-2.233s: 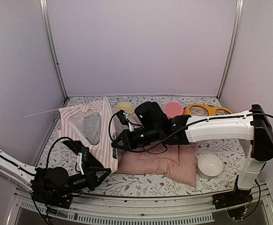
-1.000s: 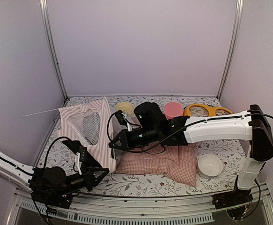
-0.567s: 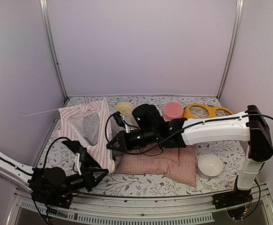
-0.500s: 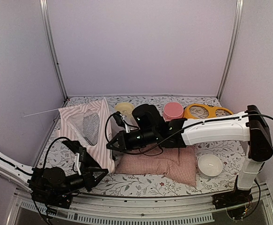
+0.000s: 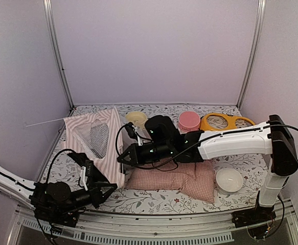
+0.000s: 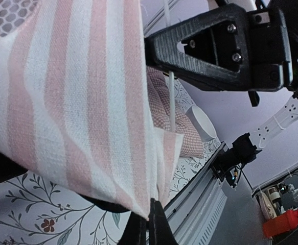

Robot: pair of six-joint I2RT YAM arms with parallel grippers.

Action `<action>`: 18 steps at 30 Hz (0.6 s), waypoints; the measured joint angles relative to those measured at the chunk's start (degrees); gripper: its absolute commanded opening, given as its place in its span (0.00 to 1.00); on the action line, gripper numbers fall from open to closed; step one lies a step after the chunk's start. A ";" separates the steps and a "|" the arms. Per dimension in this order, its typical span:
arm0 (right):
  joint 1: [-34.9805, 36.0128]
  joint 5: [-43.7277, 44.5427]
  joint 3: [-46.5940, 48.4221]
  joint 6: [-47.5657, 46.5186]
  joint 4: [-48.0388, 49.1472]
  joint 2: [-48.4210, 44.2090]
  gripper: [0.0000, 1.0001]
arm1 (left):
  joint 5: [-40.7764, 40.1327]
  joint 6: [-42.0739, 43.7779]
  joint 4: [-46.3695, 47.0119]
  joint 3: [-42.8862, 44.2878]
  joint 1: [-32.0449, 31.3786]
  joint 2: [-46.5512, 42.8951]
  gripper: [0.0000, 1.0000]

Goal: Set up the pet tent
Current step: Insert the tent pole into the pole socket of the pet tent.

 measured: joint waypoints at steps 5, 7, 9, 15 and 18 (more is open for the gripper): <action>0.35 0.02 0.00 0.04 0.04 0.00 0.00 | -0.52 -0.35 -1.42 0.39 0.00 -0.70 0.00; 0.42 0.07 0.00 0.07 0.13 0.00 0.00 | -0.83 -0.24 -2.03 0.74 0.00 -1.11 0.00; 0.46 0.22 0.00 0.13 0.50 0.00 0.00 | -0.92 0.11 -2.45 1.22 0.02 -1.57 0.00; 0.61 0.28 0.00 0.42 1.49 0.00 0.00 | -0.96 0.72 -3.41 2.51 0.35 -1.57 0.00; 0.66 0.28 0.00 0.42 1.68 0.00 0.00 | -1.55 0.68 -3.50 2.51 0.79 -1.62 0.00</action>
